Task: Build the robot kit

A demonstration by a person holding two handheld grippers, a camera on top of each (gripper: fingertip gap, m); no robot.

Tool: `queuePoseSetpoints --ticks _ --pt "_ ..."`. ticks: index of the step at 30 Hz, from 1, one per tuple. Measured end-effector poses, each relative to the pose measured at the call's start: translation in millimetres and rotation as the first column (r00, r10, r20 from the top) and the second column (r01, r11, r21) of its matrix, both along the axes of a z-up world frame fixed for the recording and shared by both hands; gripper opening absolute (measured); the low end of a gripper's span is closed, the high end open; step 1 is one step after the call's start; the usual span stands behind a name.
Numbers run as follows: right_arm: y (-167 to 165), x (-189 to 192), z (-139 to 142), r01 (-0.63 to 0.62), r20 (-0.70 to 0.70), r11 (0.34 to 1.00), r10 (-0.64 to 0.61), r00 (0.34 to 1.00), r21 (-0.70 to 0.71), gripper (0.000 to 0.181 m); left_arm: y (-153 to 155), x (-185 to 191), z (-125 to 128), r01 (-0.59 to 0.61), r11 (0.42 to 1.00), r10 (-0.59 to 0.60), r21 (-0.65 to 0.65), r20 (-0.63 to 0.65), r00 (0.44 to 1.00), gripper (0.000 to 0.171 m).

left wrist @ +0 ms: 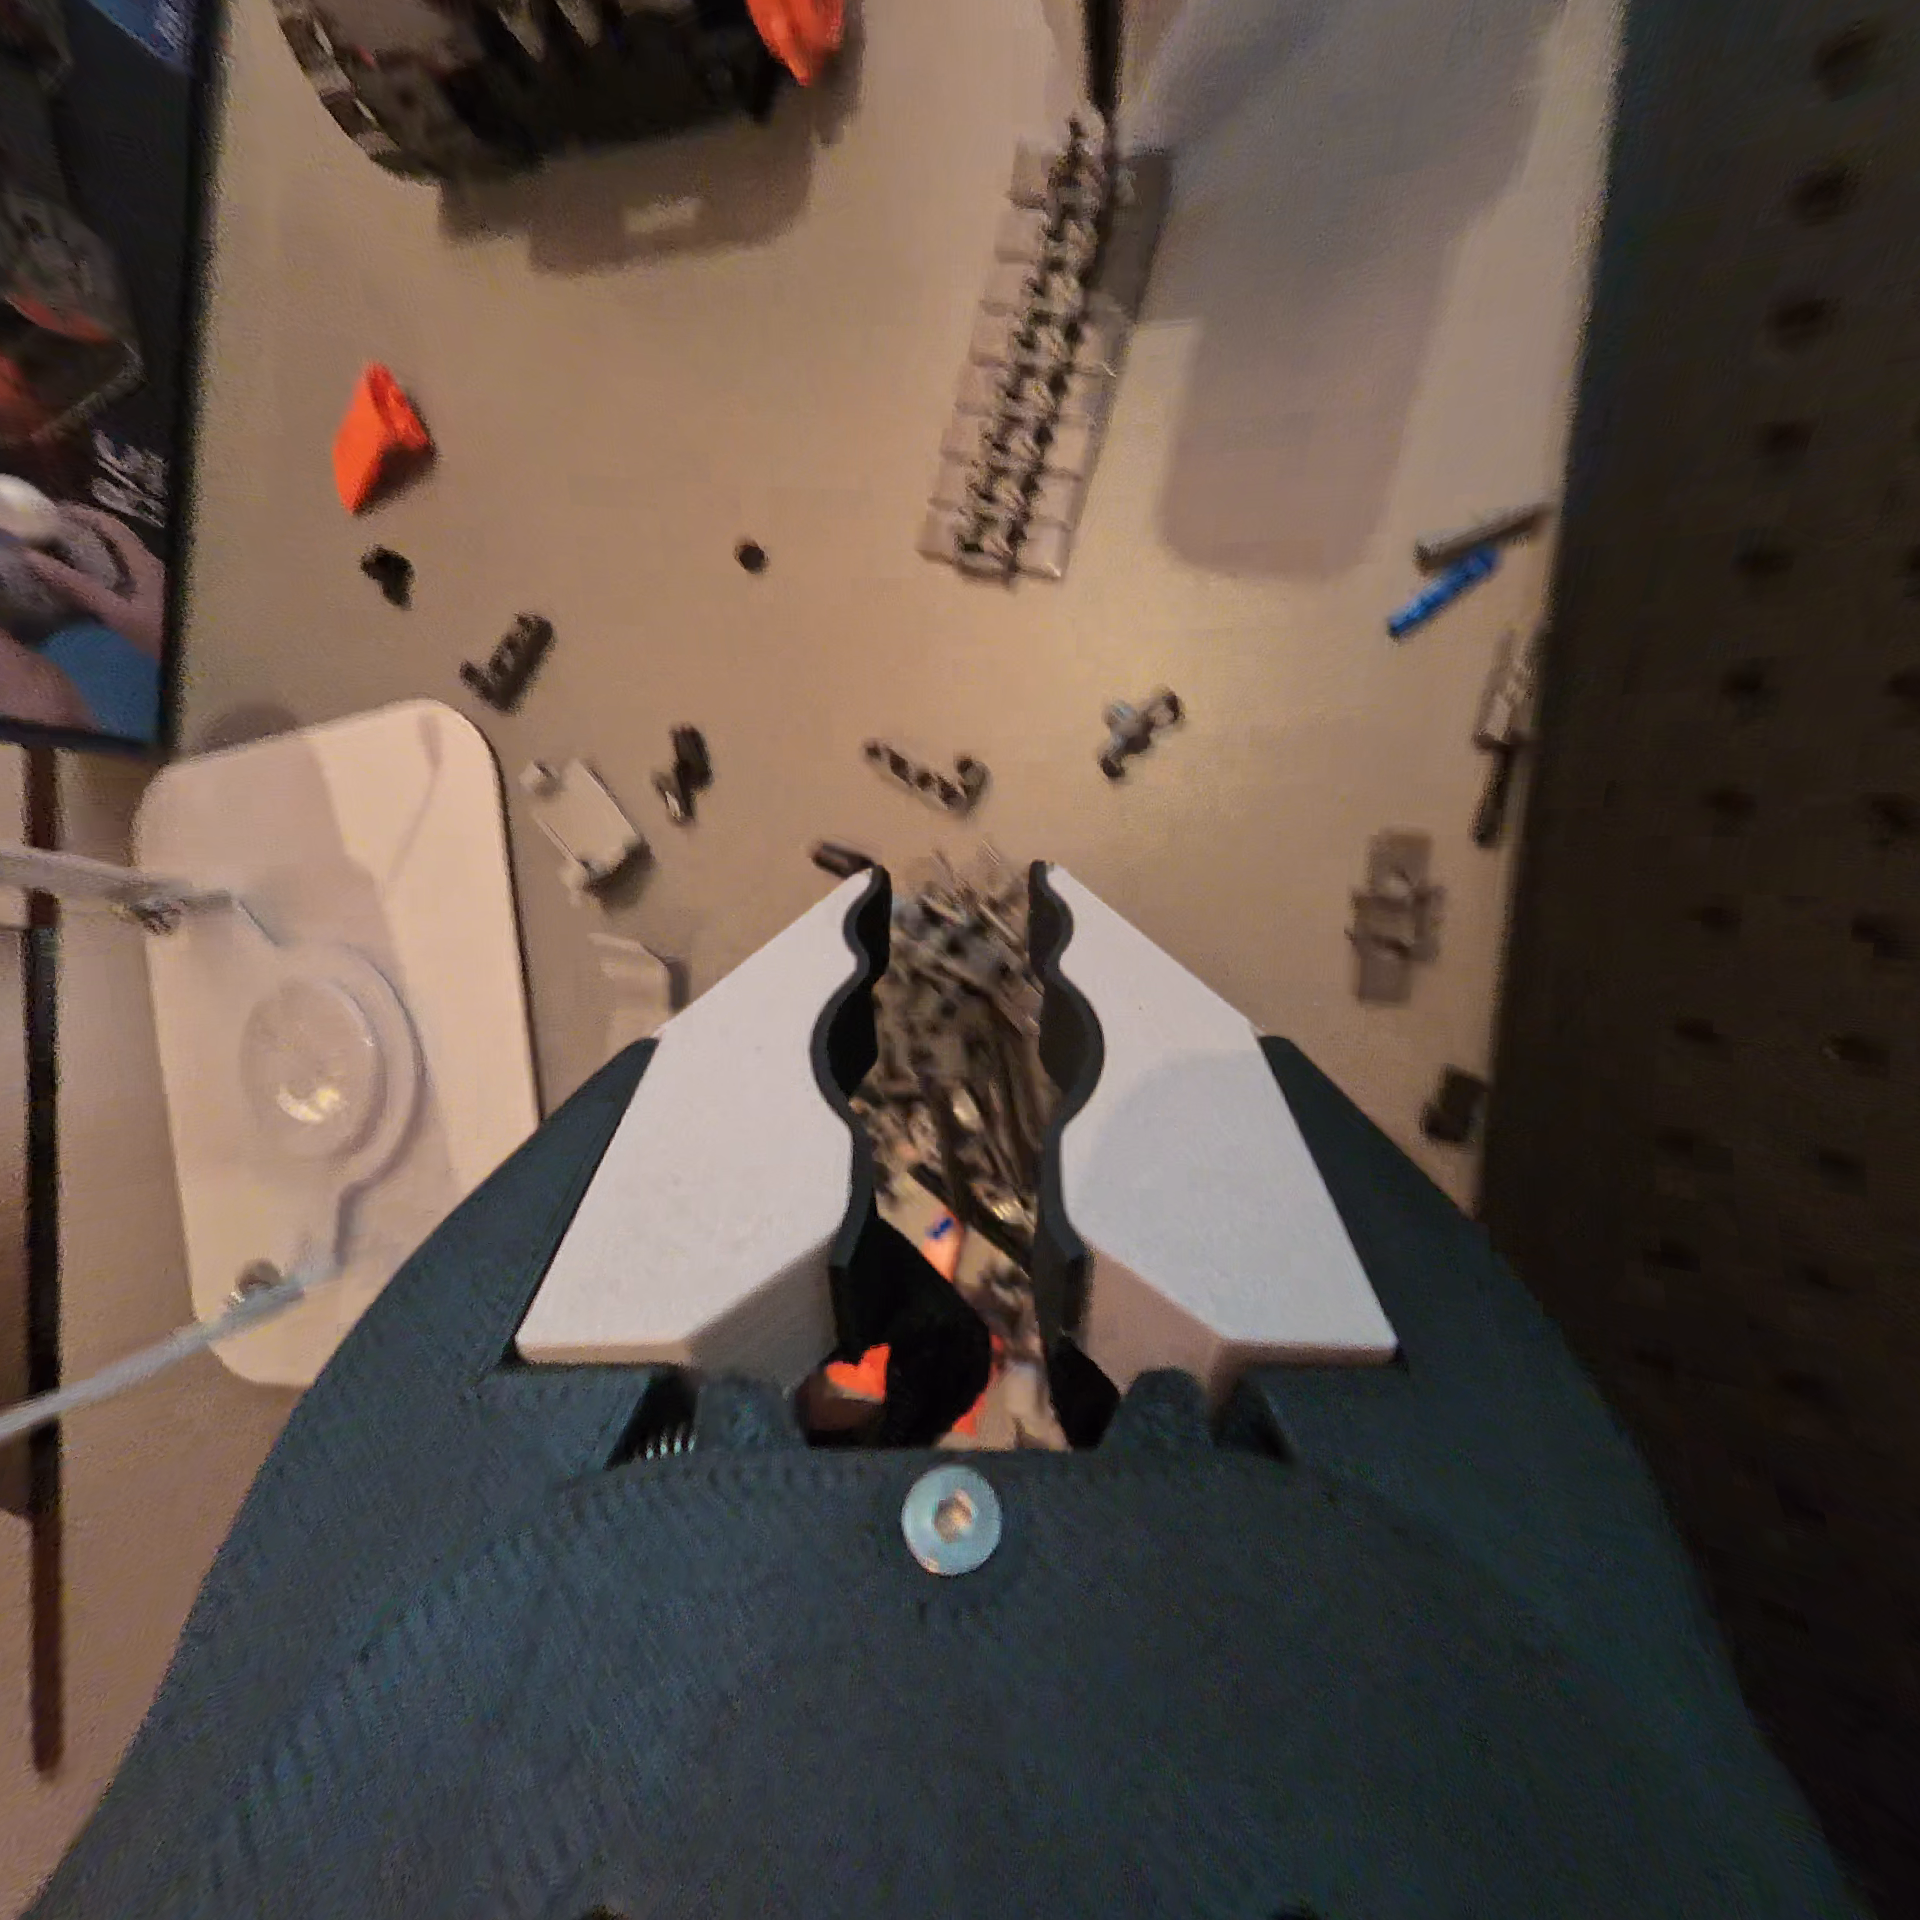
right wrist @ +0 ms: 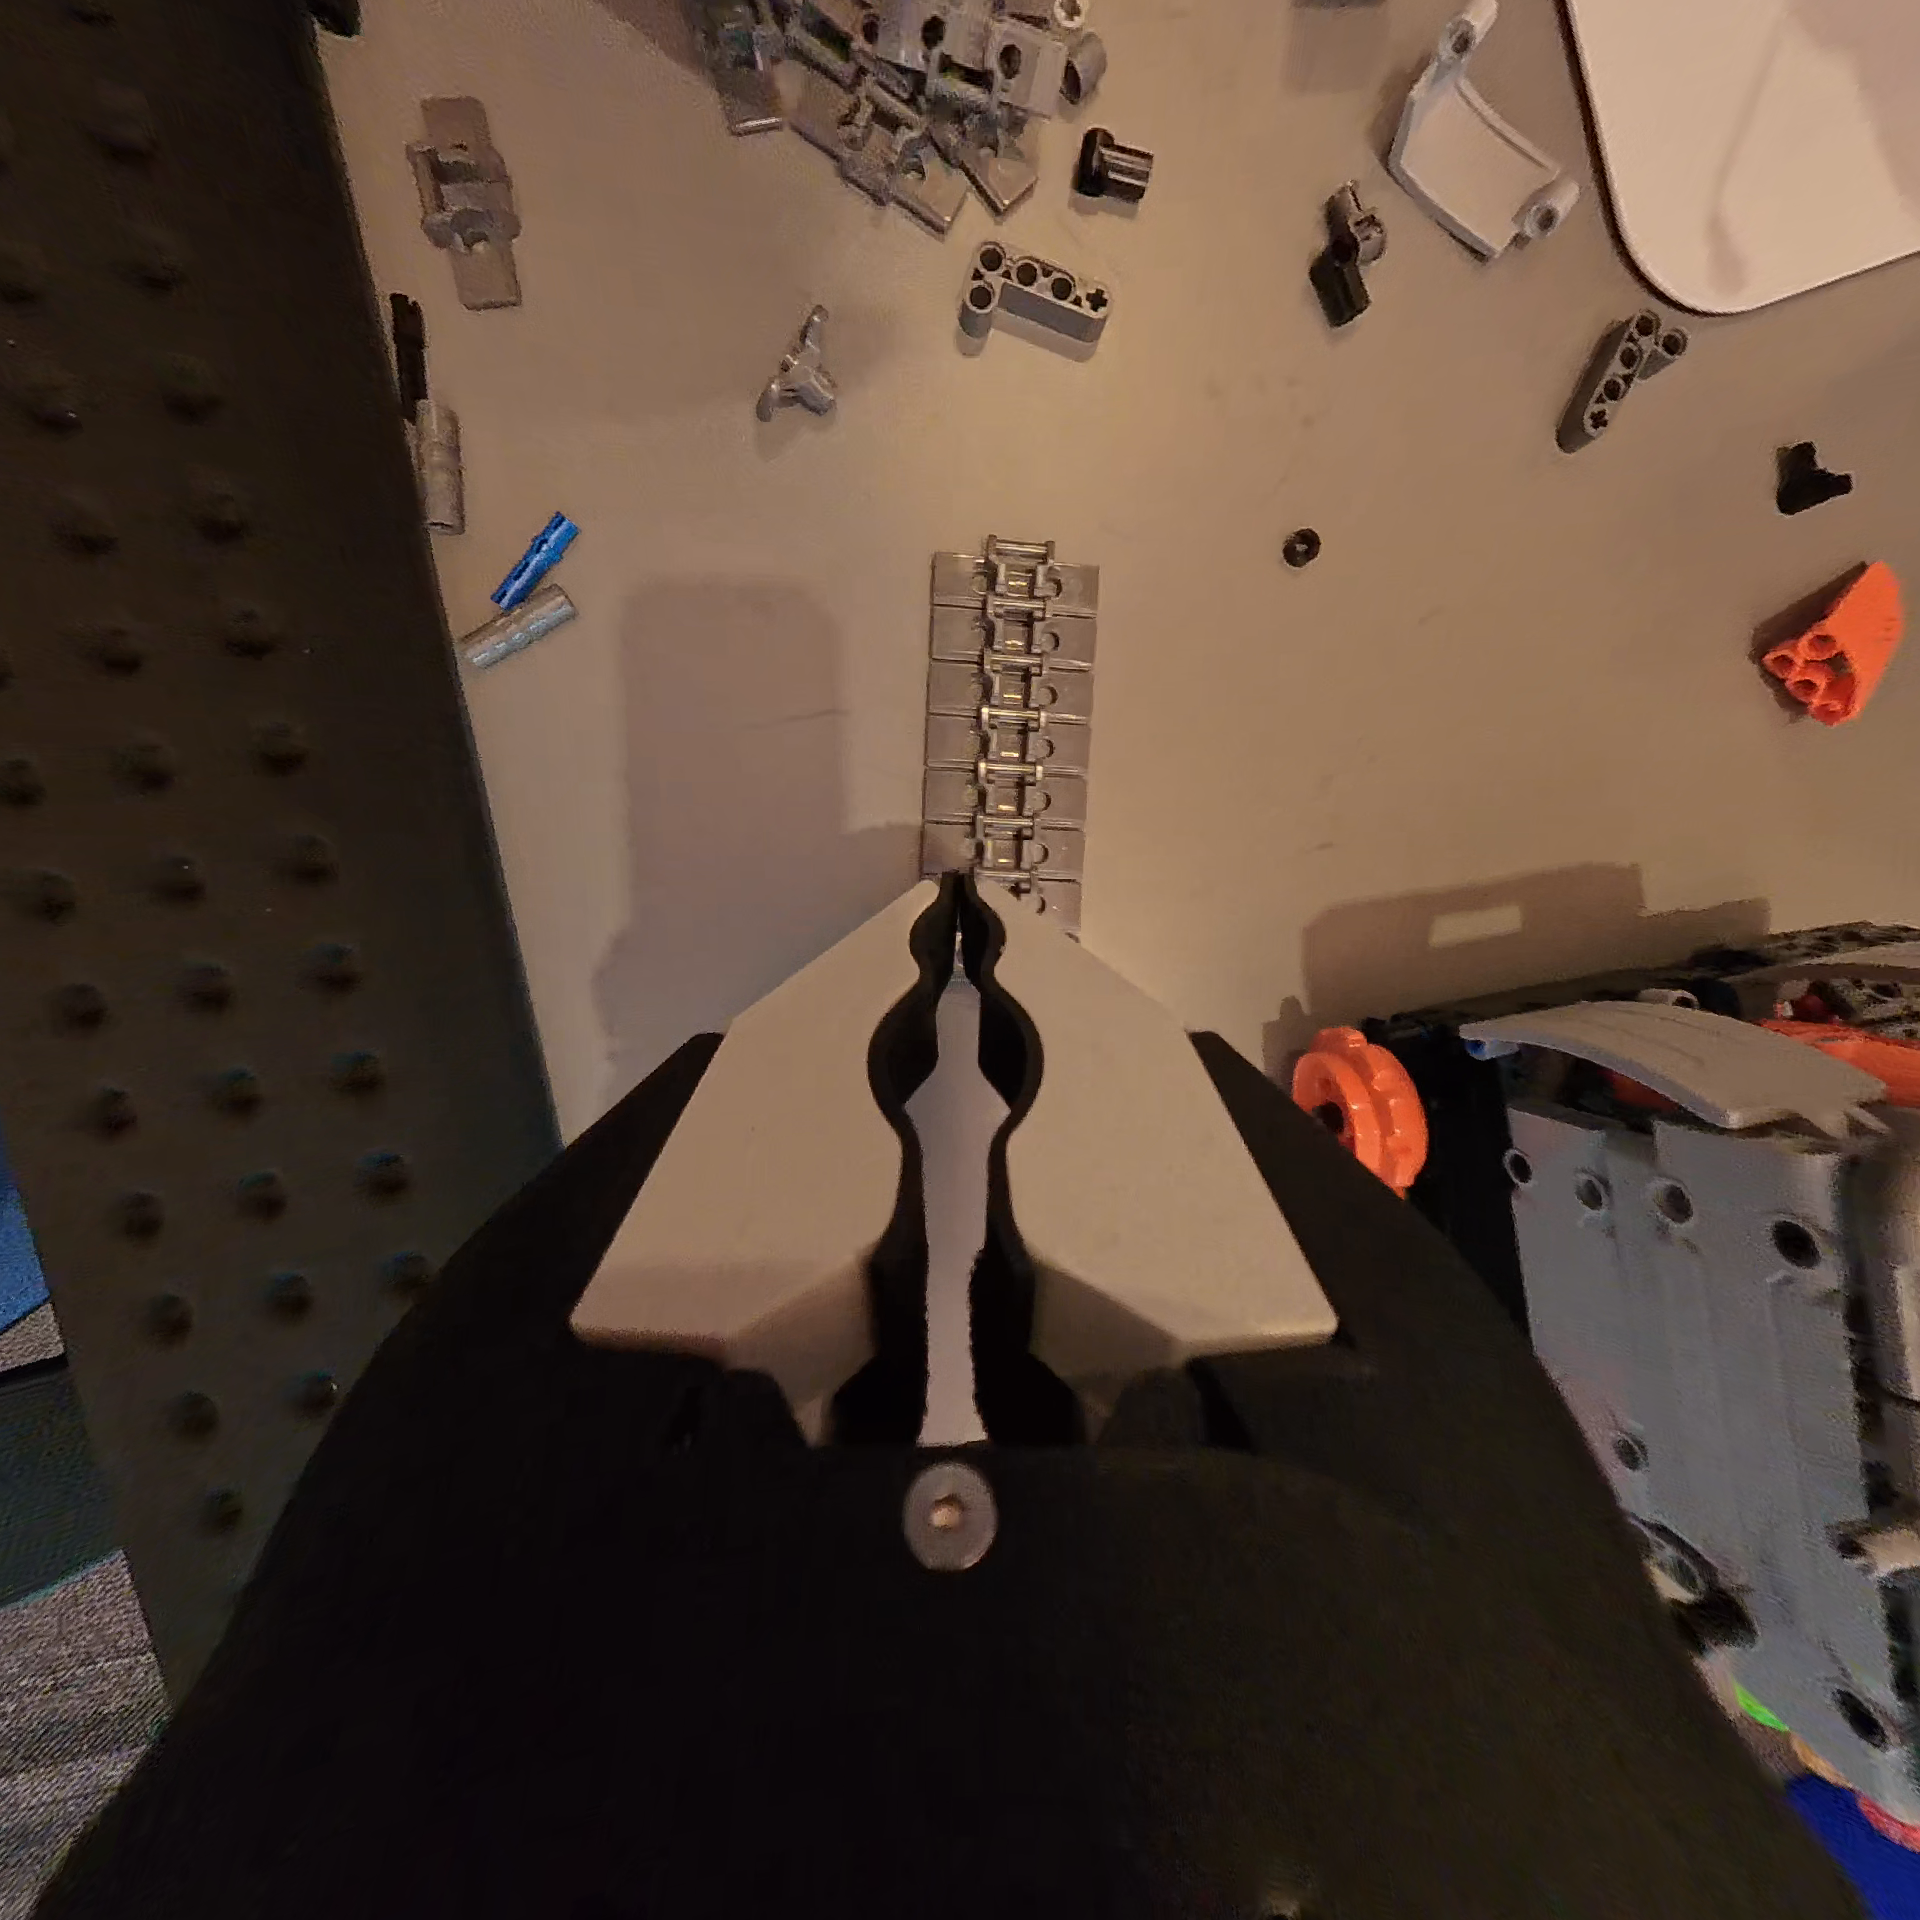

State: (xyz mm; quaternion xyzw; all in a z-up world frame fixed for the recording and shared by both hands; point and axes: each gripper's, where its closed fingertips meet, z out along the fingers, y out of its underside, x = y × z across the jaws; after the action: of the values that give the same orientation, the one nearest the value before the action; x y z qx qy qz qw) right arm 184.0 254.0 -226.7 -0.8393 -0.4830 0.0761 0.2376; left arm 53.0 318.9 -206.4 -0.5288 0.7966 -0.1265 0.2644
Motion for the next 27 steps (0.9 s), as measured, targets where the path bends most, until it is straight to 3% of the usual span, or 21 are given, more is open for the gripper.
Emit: queuePoseSetpoints --ticks 4,7,11,15,21,27 --pt "-2.9 -6.9 -7.9 -0.014 -0.017 1.0 0.015 1.0 0.011 0.0 -5.1 -33.7 -17.0 -0.071 0.997 0.073 0.032 -0.066 0.995 0.026" --pt "1.2 -9.4 -11.1 -0.012 -0.027 0.998 0.014 1.0 0.055 0.0 -6.3 -40.2 -19.1 -0.168 0.986 0.168 0.018 -0.028 0.985 0.026" --pt "-1.6 -8.6 -16.5 -0.013 -0.025 0.998 0.015 1.0 0.068 0.0 -6.4 -58.4 -36.8 -0.264 0.964 0.267 0.042 -0.078 0.961 0.025" --pt "-4.4 -10.3 -16.6 -0.014 -0.041 0.997 0.017 0.999 0.076 0.0 -11.1 -56.5 -47.6 -0.315 0.949 0.314 -0.014 -0.061 0.948 0.024" --pt "-7.8 -13.3 -15.9 -0.017 -0.053 0.996 0.021 0.998 0.092 0.0 -12.0 -51.2 -52.4 -0.34 0.94 0.34 0.008 -0.033 0.94 0.012" --pt "-8.6 -19.8 -5.4 -0.01 -0.09 0.989 0.023 0.996 0.145 0.0 -9.0 -45.5 -40.1 -0.37 0.929 0.371 -0.021 0.067 0.926 0.005"
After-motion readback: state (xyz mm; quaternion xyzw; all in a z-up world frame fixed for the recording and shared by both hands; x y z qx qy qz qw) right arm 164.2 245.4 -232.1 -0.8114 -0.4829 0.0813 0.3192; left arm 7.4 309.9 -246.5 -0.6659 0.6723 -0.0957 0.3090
